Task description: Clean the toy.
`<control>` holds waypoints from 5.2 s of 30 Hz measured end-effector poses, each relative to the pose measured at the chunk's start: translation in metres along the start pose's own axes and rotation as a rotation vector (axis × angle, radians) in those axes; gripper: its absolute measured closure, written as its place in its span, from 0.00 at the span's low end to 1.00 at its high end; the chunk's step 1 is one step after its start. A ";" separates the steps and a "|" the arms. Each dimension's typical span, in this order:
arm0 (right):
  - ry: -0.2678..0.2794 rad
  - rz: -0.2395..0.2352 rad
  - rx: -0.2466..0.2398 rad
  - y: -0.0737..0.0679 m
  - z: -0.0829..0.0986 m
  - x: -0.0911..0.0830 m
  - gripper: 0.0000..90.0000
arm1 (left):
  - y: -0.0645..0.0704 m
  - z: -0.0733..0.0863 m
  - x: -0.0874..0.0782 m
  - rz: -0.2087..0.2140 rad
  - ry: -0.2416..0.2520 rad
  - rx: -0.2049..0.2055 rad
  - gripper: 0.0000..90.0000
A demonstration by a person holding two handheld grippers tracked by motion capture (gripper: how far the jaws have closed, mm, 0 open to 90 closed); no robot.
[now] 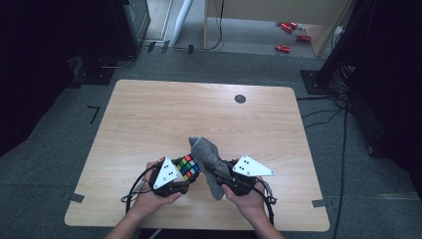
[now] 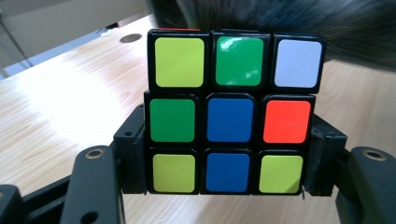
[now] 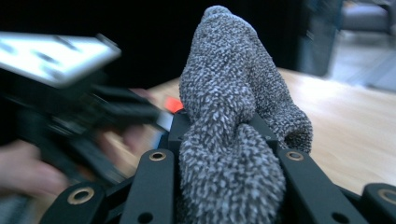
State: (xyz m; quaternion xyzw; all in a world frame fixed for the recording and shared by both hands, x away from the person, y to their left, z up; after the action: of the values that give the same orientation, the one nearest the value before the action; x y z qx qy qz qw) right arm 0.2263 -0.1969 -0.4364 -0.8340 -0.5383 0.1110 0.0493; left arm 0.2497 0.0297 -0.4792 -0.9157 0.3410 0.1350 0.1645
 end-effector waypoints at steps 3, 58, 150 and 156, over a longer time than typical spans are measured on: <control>-0.009 -0.037 0.021 -0.006 0.004 0.008 0.77 | 0.004 -0.002 -0.002 0.020 0.014 0.013 0.38; 0.064 -0.031 0.088 0.003 0.006 -0.001 0.78 | 0.000 -0.009 -0.017 0.082 0.113 -0.029 0.39; -0.199 0.486 0.191 0.106 0.049 -0.060 0.75 | -0.031 0.021 0.028 -0.178 -0.283 -0.173 0.38; -0.239 0.526 0.231 0.116 0.059 -0.063 0.74 | -0.028 0.022 0.033 -0.176 -0.309 -0.162 0.38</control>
State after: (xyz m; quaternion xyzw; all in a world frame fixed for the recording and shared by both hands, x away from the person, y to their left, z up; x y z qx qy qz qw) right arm 0.2902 -0.3043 -0.5088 -0.9147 -0.2898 0.2774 0.0497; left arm 0.2896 0.0395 -0.5055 -0.9206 0.2184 0.2858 0.1519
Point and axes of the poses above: each handheld gripper's, and its own axes: x roughly forward along the jaws, z roughly out of its underside, y roughly to its right, the point moved 1 cm from there along x, roughly forward along the jaws, and after that the axes turned 15 degrees about -z, right-handed, at the moved point
